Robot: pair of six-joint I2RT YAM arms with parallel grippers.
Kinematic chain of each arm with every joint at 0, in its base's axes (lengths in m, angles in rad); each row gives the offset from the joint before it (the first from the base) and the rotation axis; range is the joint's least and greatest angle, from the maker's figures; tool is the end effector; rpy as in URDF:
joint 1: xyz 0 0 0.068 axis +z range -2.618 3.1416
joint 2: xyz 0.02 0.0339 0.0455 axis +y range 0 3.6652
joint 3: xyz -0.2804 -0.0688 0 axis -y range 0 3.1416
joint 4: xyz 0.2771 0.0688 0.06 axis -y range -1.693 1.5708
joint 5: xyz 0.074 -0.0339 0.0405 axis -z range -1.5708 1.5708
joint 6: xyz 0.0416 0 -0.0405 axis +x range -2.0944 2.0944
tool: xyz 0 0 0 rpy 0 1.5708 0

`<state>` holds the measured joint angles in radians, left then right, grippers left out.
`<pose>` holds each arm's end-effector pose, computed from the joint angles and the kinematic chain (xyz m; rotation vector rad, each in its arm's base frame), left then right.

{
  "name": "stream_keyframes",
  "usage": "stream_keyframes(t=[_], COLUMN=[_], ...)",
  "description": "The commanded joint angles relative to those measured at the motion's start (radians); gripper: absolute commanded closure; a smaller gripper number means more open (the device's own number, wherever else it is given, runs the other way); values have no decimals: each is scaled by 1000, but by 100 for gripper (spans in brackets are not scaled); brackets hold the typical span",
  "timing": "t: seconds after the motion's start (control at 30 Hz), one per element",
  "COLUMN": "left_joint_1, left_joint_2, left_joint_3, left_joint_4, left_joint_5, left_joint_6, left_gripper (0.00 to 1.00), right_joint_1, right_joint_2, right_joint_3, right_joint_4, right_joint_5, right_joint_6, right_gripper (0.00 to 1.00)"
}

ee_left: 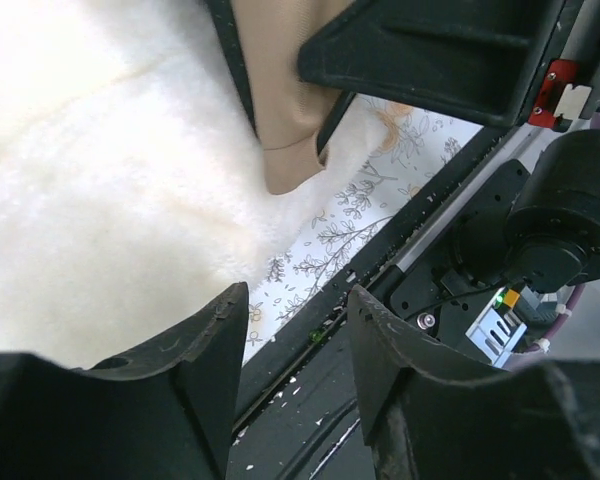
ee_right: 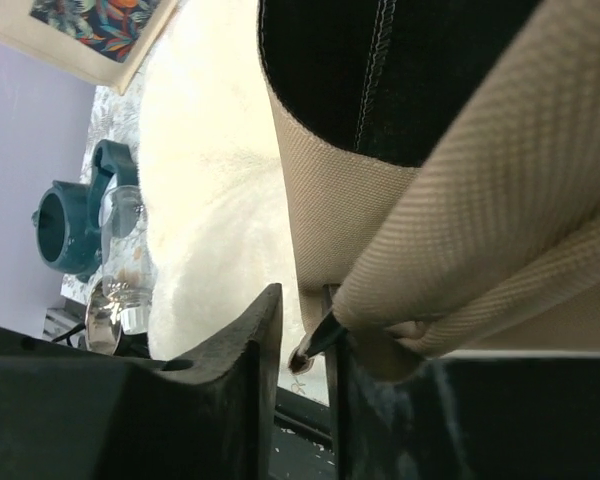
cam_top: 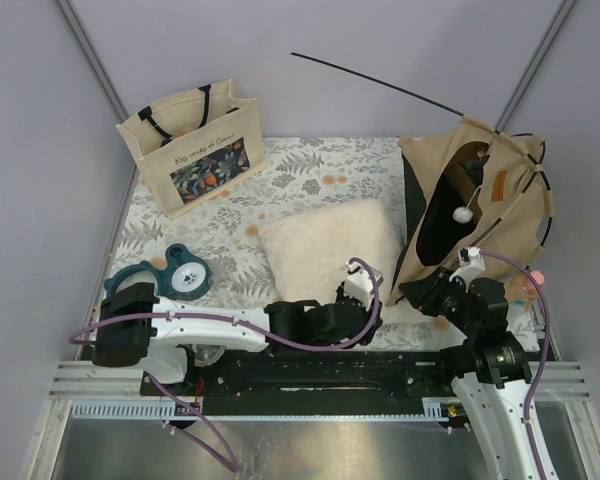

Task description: Set up the pet tent

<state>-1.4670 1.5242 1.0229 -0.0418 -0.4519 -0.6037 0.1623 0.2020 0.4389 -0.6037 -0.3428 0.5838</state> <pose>0.0568 -0.3703 0.2555 0.6416 2.0550 -0.7860 0.1026 0.0310 0.2525 0.1850 1.9971 0.8197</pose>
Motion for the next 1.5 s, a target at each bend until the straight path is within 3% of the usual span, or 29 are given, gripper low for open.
stream_keyframes(t=[0.0, 0.17, 0.3, 0.4, 0.63, 0.83, 1.0, 1.2, 1.47], left_joint_1=[10, 23, 33, 40, 50, 54, 56, 57, 56], left_joint_2=[-74, -108, -131, -147, -164, -182, -225, -294, -386], left_joint_3=[-32, -67, -87, -102, -109, -115, -141, -172, -201], left_joint_4=[-1, -12, -17, -15, -3, -16, -30, -38, -72], left_joint_5=[-79, -102, -111, -119, -114, -126, -143, -153, -177], left_joint_6=[-18, -44, -59, -71, -68, -71, -82, -82, -73], left_gripper=[50, 47, 43, 41, 36, 32, 30, 28, 26], right_joint_1=[-4, -4, -6, -4, -4, -3, -4, -4, -23], right_joint_2=[42, 51, 40, 31, 39, 88, 224, 399, 540], right_joint_3=[72, 155, 240, 293, 400, 523, 648, 741, 781], right_joint_4=[-4, -82, -186, -244, -392, -392, -334, -208, -77], right_joint_5=[100, 203, 327, 425, 613, 686, 778, 1066, 1148], right_joint_6=[20, 65, 100, 122, 128, 64, -28, -172, -202], right_gripper=[64, 45, 25, 16, 13, 13, 13, 2, 3])
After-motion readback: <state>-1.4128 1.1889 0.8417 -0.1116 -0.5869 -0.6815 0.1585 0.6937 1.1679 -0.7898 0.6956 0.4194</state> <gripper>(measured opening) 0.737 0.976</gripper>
